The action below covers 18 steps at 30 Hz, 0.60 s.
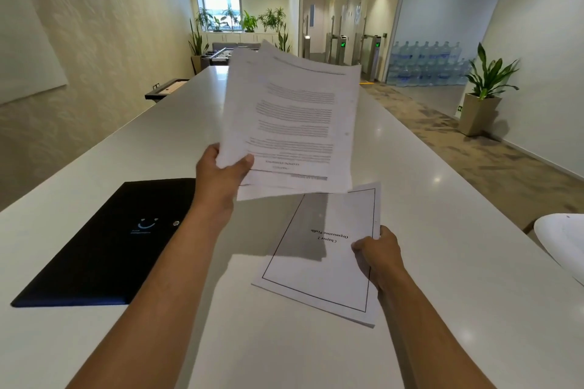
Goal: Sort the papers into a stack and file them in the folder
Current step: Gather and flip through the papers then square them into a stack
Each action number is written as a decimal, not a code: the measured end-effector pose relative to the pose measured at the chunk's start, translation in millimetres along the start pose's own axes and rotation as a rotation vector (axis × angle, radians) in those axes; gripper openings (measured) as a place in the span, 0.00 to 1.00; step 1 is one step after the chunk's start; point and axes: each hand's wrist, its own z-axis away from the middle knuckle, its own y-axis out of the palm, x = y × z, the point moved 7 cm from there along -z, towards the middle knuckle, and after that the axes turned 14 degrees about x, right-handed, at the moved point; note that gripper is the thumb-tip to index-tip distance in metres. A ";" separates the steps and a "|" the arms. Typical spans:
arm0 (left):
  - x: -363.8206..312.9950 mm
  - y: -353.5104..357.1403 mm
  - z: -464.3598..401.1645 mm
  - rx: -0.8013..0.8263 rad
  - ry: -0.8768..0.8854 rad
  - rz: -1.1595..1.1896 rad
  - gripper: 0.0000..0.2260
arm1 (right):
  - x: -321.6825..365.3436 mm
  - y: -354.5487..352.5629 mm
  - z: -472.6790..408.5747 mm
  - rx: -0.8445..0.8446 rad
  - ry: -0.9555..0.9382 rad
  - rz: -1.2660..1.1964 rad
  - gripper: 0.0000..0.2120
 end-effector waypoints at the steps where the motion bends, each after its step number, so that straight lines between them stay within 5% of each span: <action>1: 11.1 2.4 4.8 0.002 -0.040 -0.003 0.14 | -0.9 -0.4 -0.3 0.000 0.000 -0.006 0.20; 7: 92.3 5.9 43.0 0.113 -0.368 -0.101 0.17 | 2.0 -5.6 1.0 -0.024 0.034 -0.057 0.12; 11: 125.8 4.5 67.4 0.179 -0.541 -0.110 0.18 | 2.5 -1.4 4.9 0.088 0.100 -0.223 0.31; 18: 128.4 7.6 67.4 0.384 -0.566 -0.465 0.21 | 10.5 0.9 6.6 0.144 0.060 -0.169 0.17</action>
